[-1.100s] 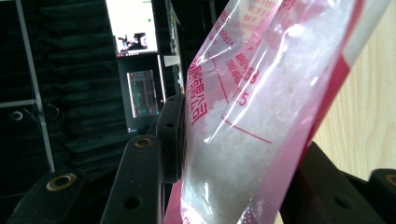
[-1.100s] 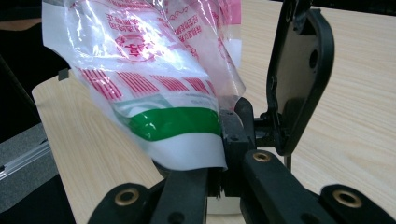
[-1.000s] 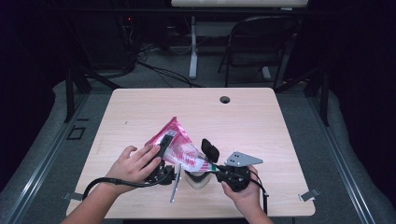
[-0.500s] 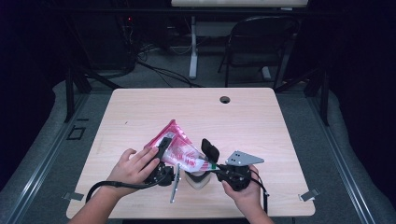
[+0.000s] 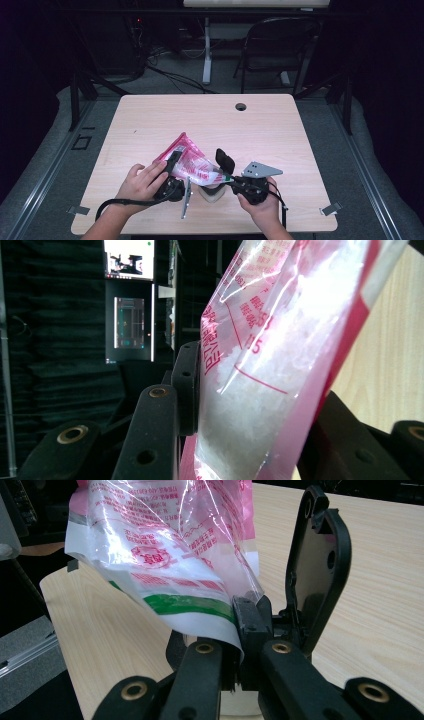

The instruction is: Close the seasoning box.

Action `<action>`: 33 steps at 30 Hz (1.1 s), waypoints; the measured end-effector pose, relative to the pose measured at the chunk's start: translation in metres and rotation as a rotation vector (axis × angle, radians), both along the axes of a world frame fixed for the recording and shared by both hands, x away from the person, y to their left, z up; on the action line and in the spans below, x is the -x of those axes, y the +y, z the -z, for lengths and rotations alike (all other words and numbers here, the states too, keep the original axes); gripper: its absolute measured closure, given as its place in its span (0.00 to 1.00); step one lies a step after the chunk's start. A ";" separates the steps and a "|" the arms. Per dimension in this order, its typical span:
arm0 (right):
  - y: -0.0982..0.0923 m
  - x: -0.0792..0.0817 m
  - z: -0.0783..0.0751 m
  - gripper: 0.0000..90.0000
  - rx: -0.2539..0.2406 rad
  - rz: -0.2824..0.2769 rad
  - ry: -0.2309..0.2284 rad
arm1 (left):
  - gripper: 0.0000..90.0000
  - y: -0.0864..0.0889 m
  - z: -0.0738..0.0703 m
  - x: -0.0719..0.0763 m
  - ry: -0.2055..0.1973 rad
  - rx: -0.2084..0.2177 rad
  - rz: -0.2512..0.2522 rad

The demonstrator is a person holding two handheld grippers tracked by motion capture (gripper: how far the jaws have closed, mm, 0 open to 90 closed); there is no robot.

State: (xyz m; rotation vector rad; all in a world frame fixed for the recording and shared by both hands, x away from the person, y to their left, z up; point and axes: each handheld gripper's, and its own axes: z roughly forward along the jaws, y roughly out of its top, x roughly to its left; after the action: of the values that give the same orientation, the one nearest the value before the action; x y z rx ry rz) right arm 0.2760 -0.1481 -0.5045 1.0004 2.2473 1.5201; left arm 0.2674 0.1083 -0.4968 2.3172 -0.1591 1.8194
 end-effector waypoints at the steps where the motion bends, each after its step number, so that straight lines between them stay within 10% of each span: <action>1: 0.000 0.000 0.000 0.99 -0.002 0.000 0.000 | 0.74 0.000 0.001 0.000 0.000 0.004 -0.002; 33: 0.004 -0.002 -0.005 0.97 -0.021 -0.017 -0.015 | 0.75 0.008 0.012 0.002 0.078 0.181 -0.068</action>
State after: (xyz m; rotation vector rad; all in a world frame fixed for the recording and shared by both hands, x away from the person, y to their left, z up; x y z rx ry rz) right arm 0.2777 -0.1445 -0.4998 0.9756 2.2399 1.5553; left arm 0.2657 0.1161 -0.5089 2.2869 0.0929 1.6930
